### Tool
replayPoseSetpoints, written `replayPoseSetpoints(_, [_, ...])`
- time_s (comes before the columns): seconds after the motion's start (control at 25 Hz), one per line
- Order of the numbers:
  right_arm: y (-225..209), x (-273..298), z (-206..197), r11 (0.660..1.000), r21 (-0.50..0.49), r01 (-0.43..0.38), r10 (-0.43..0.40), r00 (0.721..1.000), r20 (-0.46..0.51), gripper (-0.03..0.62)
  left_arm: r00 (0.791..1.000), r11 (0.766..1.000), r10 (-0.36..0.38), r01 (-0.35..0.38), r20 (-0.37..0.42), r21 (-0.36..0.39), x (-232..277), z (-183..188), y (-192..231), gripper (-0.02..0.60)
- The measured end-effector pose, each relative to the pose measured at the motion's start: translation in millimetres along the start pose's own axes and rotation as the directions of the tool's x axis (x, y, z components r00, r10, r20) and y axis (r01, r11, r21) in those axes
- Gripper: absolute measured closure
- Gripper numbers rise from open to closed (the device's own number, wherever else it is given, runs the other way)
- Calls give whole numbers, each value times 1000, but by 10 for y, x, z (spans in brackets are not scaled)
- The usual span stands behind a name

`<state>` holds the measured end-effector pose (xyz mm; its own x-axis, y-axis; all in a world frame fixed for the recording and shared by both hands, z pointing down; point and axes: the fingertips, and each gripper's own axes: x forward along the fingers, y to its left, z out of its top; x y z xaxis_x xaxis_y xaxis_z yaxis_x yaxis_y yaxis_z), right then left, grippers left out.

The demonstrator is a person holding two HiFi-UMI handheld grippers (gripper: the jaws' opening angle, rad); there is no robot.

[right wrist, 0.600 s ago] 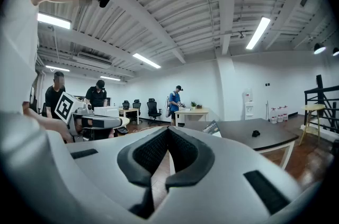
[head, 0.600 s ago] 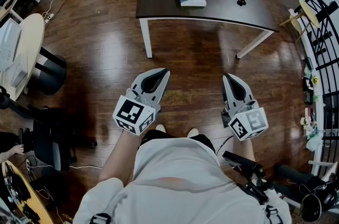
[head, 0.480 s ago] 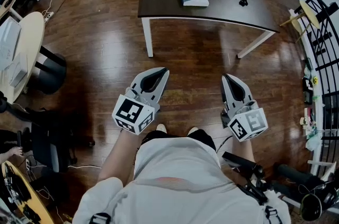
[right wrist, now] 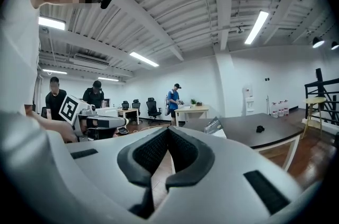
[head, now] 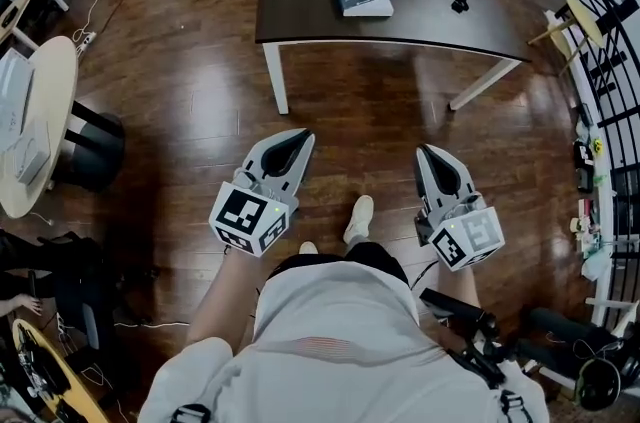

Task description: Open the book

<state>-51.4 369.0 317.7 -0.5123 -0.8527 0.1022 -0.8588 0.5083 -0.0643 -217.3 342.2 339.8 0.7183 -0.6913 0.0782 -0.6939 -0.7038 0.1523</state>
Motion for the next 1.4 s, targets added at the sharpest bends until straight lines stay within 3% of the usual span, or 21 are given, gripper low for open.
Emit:
replayPoseSetpoints(0.48, [-1214,577,110,998,27,-52,52,999,13,594,999,999,2,-4,45,35,1222,264,99,572])
replayPoseSetpoints(0.88, [-2247,978,160,990,41,-136,136,991,9,594,994,994,105,-106,38,17,2208,336,225,572])
replayPoseSetpoints(1.4, [-2657,1422,85,986,78,-148,148,989,16,594,992,992,122,-123,31,40,2705,415,524,572])
